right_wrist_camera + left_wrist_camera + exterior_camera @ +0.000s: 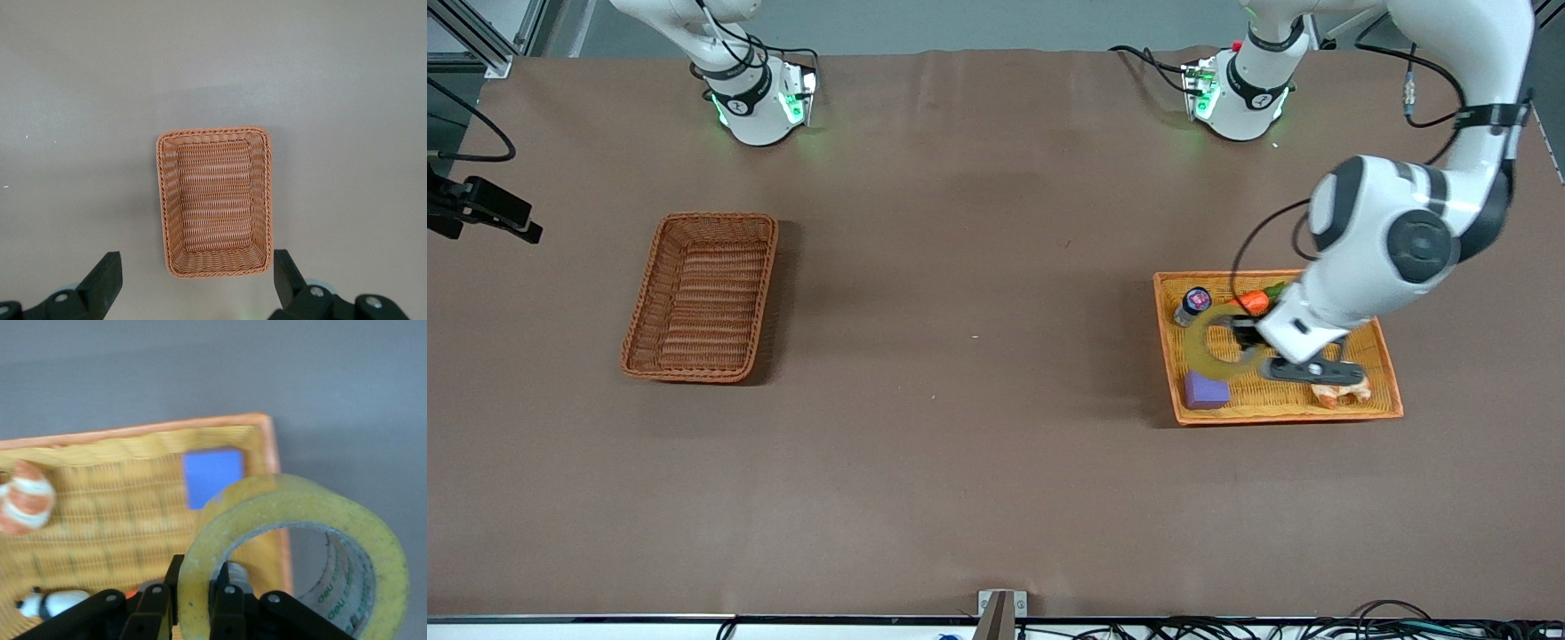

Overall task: Move tape to another basket
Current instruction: 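Grasp the tape roll with the left gripper and lift it out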

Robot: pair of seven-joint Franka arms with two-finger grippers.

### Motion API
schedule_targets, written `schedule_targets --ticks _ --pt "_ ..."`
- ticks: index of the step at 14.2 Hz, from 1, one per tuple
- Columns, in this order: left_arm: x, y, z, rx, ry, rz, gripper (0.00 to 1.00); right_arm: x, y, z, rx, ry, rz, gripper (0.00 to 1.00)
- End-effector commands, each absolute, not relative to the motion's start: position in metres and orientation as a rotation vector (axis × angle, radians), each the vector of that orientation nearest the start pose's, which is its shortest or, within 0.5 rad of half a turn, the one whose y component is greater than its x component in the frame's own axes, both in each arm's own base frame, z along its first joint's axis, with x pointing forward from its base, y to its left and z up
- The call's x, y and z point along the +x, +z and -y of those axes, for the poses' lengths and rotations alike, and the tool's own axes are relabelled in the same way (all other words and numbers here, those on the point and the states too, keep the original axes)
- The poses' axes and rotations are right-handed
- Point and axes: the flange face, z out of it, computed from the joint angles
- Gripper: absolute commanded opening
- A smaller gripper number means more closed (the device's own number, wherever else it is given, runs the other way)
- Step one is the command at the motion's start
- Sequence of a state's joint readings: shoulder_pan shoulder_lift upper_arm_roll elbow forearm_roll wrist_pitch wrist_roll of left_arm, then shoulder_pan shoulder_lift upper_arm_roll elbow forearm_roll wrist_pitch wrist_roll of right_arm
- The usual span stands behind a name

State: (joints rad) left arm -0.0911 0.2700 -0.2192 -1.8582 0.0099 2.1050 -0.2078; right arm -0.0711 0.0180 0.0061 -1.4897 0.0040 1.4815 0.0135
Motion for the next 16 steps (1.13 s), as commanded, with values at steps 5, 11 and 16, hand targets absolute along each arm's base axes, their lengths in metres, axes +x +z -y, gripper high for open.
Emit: schedule_targets --ticks 5,11,16 --pt "0.549 0.306 0.418 -3.161 0.138 -0.009 0.01 0.549 0.644 0.033 -3.12 0.038 -0.118 1.0" --pt "0.492 0.258 0.545 -3.109 0.013 -0.026 0.01 0.552 0.635 0.012 -3.12 0.048 -0.07 1.0" --pt "0.476 0.26 0.575 -3.157 -0.035 -0.026 0.01 0.564 0.582 -0.05 -3.121 -0.007 0.021 1.0"
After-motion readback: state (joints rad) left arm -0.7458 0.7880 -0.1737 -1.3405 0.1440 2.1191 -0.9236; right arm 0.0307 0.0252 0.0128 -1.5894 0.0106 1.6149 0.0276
